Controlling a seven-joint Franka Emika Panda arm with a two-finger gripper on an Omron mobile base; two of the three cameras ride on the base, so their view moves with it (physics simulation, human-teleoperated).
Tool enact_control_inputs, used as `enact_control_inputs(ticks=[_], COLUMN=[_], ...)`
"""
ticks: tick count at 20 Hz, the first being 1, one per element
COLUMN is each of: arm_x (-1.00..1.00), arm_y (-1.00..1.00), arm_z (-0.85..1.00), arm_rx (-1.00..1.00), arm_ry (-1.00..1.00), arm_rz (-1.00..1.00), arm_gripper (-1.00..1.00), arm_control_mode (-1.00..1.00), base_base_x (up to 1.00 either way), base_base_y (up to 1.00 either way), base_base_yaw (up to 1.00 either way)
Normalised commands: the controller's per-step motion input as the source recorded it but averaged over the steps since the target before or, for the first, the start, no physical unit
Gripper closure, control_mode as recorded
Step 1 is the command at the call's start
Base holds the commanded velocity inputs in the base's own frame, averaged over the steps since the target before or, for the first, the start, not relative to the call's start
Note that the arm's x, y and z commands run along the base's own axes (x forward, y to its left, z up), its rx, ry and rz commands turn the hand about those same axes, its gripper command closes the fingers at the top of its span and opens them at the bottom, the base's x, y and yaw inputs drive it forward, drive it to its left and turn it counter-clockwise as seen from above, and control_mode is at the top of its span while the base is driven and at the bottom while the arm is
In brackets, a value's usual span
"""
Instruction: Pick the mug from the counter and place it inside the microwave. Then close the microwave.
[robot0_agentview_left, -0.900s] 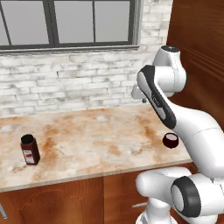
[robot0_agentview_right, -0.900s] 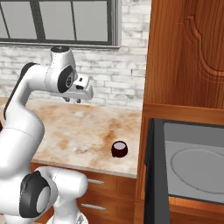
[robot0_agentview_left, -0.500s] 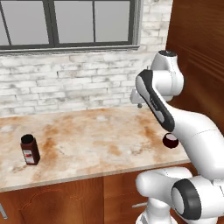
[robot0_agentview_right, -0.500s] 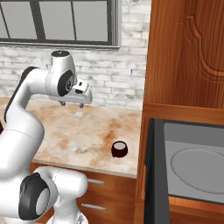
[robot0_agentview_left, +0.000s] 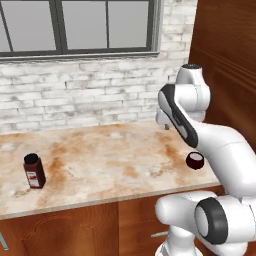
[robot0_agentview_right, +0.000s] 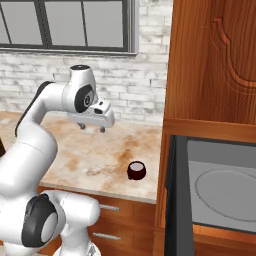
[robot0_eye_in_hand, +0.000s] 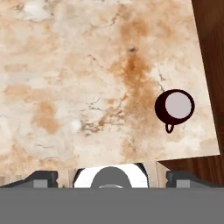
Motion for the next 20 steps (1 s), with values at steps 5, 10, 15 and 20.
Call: enact_control_inputs(ticks=[5,10,15,20], arm_x=[0.07,0.00,0.00,0.00], arm_y=[-0.48,-0.54,-0.40,-0.20], arm_z=[-0.04,-0.40,-0.48,-0.50], arm_rx=[-0.06,-0.01,0.00,0.00], arm_ry=[0.22,0.10,0.02,-0.01], arm_rz=[-0.20,-0.05,0.00,0.01], arm_gripper=[-1.00,-1.00,-1.00,-1.00], arm_control_mode=[-1.00,-1.00,-1.00,-1.00], base_base_x=[0.00,0.00,0.00,0.00], base_base_y=[0.00,0.00,0.00,0.00], base_base_yaw=[0.00,0.00,0.00,0.00])
